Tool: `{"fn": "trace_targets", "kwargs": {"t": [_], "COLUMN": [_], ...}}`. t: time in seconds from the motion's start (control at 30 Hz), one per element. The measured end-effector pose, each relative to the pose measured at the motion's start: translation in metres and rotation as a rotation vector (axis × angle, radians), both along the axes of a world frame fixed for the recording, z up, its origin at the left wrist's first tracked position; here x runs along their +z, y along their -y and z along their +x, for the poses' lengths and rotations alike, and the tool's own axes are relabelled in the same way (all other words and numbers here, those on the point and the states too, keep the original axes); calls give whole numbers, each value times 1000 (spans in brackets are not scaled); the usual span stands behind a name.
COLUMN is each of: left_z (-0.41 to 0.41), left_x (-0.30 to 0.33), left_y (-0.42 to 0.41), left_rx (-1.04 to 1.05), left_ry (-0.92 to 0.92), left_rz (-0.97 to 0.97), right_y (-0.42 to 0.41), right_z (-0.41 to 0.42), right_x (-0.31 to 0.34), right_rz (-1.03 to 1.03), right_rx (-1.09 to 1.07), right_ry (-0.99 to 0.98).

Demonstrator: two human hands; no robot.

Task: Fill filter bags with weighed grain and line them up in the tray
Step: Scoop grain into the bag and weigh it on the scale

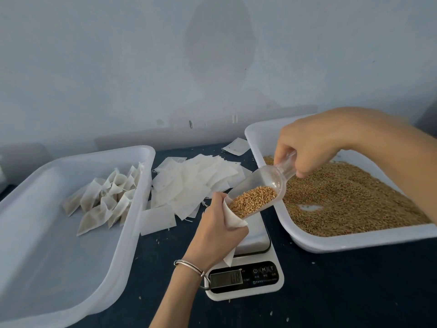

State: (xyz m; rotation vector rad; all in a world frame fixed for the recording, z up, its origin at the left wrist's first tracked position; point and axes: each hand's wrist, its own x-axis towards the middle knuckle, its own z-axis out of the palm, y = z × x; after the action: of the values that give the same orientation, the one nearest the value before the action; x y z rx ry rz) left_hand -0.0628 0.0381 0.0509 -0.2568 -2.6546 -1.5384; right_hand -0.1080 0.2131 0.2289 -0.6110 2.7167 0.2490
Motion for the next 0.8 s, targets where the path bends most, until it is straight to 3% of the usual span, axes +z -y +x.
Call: {"fn": "trace_targets", "kwargs": {"t": [0.8], "left_z": [2], "left_x": [-3], "left_y": [2], "left_rx": [32], "left_ry": [6], "left_rz": [53], "right_y": [-3], "right_z": [1], "right_x": [-1], "right_rz": [-18], "right_rx": [-11], "right_ry": [-16]}}
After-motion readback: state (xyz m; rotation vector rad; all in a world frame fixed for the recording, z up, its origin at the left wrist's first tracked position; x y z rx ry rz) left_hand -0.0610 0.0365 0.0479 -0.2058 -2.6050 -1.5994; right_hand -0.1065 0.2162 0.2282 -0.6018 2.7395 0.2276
